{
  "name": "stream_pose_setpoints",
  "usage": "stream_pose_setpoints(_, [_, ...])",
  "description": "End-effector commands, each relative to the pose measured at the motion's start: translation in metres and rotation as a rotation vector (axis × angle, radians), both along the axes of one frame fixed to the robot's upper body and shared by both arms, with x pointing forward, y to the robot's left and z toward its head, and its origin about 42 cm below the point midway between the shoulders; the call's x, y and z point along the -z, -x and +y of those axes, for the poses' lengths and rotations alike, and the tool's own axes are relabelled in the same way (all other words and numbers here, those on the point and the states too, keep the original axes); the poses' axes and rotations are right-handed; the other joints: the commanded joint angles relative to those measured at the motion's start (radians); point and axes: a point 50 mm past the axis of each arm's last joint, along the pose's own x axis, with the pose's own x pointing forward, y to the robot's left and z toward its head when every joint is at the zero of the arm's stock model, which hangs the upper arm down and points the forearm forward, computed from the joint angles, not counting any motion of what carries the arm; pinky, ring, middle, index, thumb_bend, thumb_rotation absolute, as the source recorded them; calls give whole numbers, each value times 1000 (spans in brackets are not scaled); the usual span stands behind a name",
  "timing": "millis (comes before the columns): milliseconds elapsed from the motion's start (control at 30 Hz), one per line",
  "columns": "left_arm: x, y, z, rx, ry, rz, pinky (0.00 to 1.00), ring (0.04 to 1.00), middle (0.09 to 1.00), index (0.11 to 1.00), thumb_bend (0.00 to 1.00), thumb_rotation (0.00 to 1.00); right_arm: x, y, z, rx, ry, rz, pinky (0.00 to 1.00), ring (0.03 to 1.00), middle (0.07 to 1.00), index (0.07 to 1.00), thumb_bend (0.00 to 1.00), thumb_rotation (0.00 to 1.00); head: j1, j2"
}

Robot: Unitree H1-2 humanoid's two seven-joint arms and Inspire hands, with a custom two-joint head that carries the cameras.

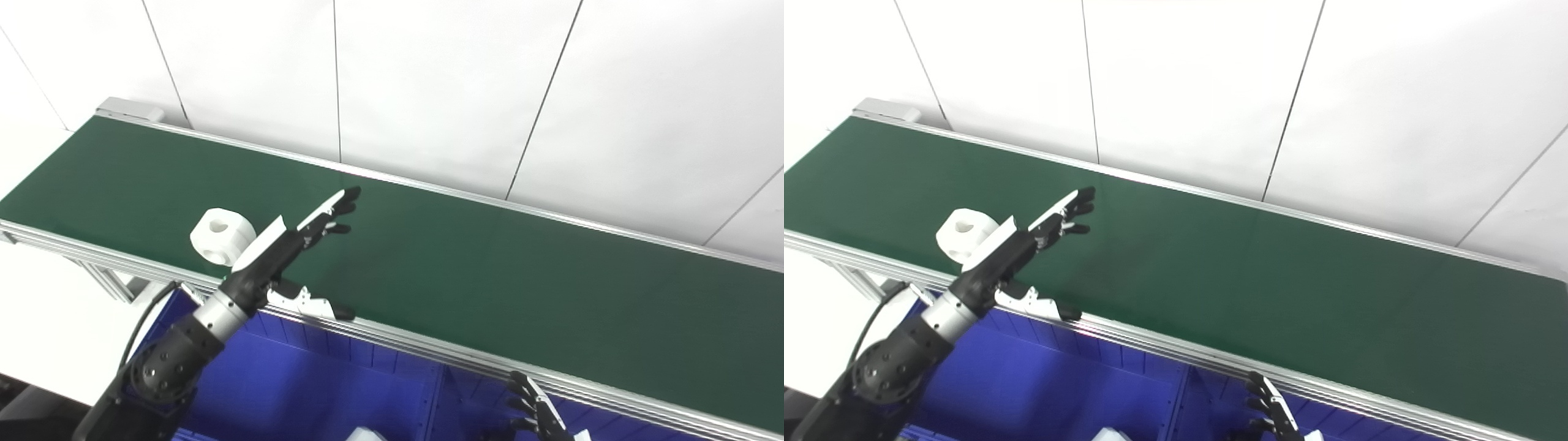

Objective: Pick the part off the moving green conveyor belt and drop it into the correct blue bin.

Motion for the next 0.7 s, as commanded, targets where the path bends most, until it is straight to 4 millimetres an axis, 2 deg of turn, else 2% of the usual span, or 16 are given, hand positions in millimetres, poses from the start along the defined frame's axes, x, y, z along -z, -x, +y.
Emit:
stream_pose_setpoints(0, [-18, -14, 10, 3, -59, -52, 849, 962, 1000, 994, 690, 378, -14, -4, 4, -7, -41, -89, 670, 789, 836, 871, 680, 233, 0, 0])
stream_pose_setpoints(100, [-24, -33, 23, -12, -123, -50, 840, 959, 1000, 978, 688, 341, -16, -4, 4, -4, -39, -96, 667, 783, 830, 870, 682, 229, 12, 10])
stream_pose_setpoints(133, [-26, -38, 26, -17, -139, -50, 847, 962, 999, 969, 683, 293, -16, -4, 4, -4, -39, -97, 667, 781, 828, 869, 681, 234, 12, 10])
stream_pose_setpoints(267, [-32, -55, 43, -49, -265, -44, 867, 955, 993, 957, 693, 273, -16, -6, 2, -7, -43, -105, 665, 779, 827, 869, 675, 230, 24, 17])
stream_pose_setpoints(433, [-32, -64, 58, -84, -360, -6, 896, 959, 988, 961, 726, 235, -18, -7, 1, -12, -36, -109, 659, 775, 825, 869, 673, 240, 36, 19])
stream_pose_setpoints(533, [-29, -69, 65, -123, -438, 33, 876, 955, 977, 953, 771, 232, -17, -7, 0, -14, -41, -108, 661, 779, 826, 867, 671, 239, 36, 18])
stream_pose_setpoints(667, [-26, -72, 71, -151, -520, 85, 953, 980, 982, 951, 800, 223, -17, -8, 0, -17, -42, -108, 656, 776, 826, 867, 672, 235, 37, 18])
